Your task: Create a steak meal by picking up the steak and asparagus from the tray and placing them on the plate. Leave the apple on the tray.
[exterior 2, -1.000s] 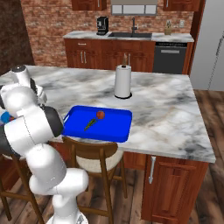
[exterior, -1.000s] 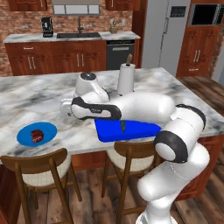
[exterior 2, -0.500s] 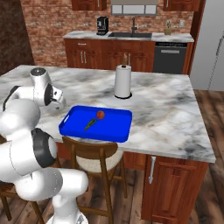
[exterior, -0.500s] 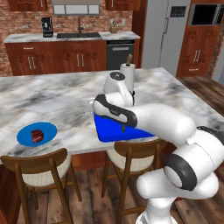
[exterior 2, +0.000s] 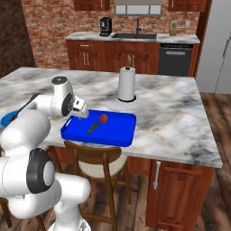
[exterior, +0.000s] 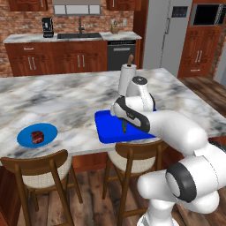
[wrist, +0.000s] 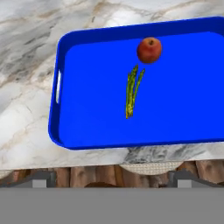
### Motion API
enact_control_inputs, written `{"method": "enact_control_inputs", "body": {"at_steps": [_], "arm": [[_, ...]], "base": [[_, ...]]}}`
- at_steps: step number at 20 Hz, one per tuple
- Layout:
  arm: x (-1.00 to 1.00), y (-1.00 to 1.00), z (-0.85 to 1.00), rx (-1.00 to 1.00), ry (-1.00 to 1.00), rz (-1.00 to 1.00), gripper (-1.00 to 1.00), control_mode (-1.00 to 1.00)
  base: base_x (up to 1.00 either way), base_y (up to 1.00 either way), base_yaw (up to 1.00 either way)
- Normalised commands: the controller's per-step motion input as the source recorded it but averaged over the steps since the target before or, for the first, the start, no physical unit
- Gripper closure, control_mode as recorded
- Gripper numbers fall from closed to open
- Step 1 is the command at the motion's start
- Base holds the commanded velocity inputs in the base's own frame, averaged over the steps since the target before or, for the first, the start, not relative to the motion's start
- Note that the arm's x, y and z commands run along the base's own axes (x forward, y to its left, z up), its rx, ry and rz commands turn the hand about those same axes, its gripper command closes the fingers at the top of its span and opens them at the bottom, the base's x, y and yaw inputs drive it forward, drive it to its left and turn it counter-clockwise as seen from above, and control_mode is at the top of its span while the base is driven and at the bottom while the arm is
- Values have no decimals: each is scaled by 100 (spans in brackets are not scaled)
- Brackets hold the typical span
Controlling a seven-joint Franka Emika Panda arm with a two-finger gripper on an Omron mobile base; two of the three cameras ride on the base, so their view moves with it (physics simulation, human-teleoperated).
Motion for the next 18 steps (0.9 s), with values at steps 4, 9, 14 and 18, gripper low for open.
{"method": "enact_control_inputs", "body": {"at_steps": [4, 9, 14, 18], "arm": [[7, -57, -29, -7, 9, -13, -100, -100], [17, -8, -37, -3, 8, -11, -100, -100], [23, 0, -29, 0, 1, -4, -100, -100], [31, 0, -25, 0, 0, 0, -100, -100]], "base": [[0, 0, 0], [0, 0, 0], [0, 0, 0], [0, 0, 0]]}}
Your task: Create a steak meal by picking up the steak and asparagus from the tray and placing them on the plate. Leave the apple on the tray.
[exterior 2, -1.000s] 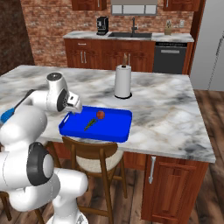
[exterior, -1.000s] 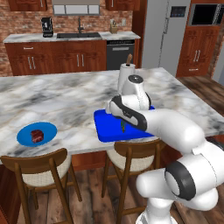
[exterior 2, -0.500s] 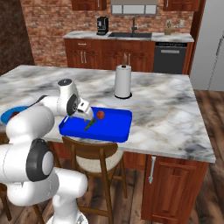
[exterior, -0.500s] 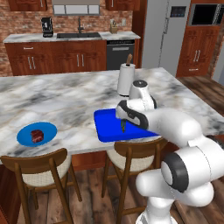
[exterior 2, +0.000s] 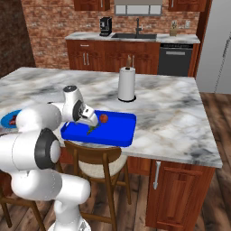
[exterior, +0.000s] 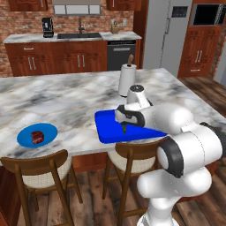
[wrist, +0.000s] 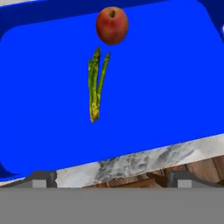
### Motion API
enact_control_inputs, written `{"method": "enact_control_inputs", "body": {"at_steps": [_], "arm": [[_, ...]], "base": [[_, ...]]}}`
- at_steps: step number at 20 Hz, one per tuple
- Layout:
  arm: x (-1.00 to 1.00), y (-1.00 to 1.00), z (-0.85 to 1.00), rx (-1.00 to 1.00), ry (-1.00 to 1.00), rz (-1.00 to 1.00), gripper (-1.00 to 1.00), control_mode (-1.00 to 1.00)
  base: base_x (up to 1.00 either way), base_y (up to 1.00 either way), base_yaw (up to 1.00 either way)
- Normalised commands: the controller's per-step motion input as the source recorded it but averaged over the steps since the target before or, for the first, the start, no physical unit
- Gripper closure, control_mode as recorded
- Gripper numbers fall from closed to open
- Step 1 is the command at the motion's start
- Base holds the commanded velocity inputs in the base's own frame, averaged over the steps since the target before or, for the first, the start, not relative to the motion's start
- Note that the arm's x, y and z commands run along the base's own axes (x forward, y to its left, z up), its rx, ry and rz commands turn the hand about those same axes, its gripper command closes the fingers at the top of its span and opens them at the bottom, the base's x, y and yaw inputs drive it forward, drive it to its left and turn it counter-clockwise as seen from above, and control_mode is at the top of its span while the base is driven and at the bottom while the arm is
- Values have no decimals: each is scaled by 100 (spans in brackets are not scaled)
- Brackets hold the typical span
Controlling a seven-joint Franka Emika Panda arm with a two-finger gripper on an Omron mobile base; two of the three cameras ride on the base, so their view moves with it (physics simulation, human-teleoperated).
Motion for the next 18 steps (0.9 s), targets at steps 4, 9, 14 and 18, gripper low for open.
{"method": "enact_control_inputs", "body": {"at_steps": [4, 9, 14, 18], "arm": [[34, 0, -31, 0, 0, 0, -100, -100], [34, 0, -33, 0, 0, 0, -100, -100], [40, 0, -30, 0, 0, 0, -100, -100], [42, 0, -30, 0, 0, 0, -100, -100]], "base": [[0, 0, 0], [0, 0, 0], [0, 0, 0], [0, 0, 0]]}}
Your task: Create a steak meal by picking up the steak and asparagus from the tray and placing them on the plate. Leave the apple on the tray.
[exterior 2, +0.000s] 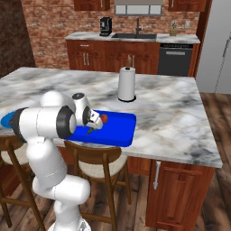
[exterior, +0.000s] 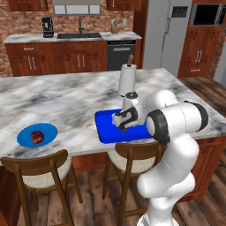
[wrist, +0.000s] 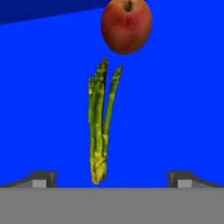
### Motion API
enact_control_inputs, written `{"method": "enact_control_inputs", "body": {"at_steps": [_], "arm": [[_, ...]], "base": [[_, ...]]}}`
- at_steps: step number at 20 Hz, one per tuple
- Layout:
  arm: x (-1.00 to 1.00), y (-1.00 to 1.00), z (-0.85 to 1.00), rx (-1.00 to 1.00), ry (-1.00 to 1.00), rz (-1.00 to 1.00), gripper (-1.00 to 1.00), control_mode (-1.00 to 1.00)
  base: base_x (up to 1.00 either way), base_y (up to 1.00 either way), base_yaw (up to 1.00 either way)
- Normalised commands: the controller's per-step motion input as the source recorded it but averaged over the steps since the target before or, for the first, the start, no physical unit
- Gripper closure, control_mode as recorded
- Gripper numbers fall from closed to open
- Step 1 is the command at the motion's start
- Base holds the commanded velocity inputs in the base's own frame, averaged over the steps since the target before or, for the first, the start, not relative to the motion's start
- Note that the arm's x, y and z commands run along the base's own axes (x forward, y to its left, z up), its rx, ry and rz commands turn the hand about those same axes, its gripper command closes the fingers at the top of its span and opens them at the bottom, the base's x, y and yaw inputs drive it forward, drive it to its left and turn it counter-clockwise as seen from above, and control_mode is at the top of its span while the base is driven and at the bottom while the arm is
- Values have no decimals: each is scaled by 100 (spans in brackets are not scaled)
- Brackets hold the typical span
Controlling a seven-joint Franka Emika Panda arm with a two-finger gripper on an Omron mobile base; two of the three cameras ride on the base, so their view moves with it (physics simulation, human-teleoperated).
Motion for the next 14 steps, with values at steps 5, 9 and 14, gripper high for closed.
{"method": "enact_control_inputs", "body": {"at_steps": [5, 9, 14], "arm": [[39, 0, -30, 0, 0, 0, -100, -100], [40, 0, -28, 0, 0, 0, -100, -100], [36, 0, -33, 0, 0, 0, -100, -100]], "base": [[0, 0, 0], [0, 0, 0], [0, 0, 0]]}}
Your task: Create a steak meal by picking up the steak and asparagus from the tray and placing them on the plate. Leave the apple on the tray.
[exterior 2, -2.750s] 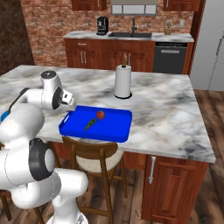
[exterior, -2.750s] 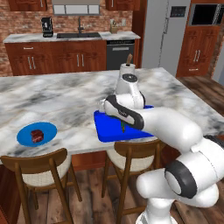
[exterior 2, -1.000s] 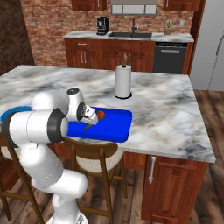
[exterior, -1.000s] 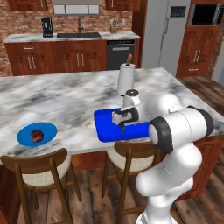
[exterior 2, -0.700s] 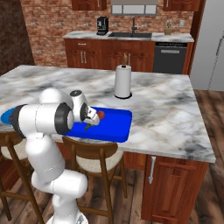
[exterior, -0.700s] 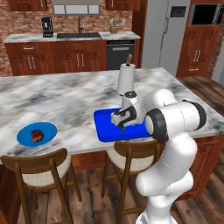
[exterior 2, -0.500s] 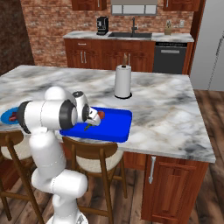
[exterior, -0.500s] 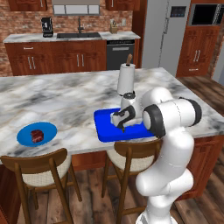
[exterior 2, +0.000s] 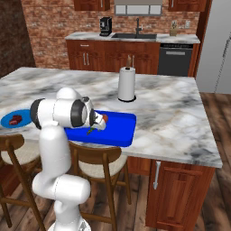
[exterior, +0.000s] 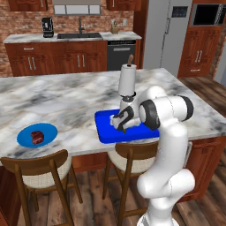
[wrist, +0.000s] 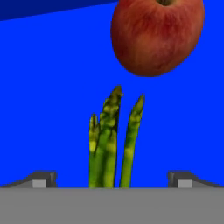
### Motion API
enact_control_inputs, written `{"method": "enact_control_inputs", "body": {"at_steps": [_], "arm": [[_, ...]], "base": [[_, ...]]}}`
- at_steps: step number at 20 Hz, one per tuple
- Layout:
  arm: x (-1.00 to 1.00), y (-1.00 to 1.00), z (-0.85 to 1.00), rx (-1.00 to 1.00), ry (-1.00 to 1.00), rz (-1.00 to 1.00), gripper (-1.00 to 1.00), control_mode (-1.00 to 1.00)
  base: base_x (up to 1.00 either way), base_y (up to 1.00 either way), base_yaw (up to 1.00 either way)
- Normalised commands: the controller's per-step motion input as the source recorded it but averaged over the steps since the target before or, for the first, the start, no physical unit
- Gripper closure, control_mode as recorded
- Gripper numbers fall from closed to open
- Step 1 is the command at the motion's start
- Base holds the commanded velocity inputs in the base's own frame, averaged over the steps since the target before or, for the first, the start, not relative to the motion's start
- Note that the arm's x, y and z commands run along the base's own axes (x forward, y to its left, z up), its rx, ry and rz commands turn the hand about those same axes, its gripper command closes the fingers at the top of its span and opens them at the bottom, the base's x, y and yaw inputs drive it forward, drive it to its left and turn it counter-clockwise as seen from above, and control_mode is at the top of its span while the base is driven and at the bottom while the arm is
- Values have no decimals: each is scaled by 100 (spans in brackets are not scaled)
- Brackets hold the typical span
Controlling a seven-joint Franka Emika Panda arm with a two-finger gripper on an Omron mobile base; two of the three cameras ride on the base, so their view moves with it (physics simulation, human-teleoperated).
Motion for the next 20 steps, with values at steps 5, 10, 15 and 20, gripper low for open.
{"method": "enact_control_inputs", "body": {"at_steps": [5, 10, 15, 20], "arm": [[29, 0, -38, 0, 0, 0, 100, -100], [12, 1, -32, 0, 0, 0, 100, -100], [0, 0, -3, 0, 0, 0, 100, -100], [0, 0, 0, 0, 0, 0, 100, -100]], "base": [[0, 0, 0], [0, 0, 0], [0, 0, 0], [0, 0, 0]]}}
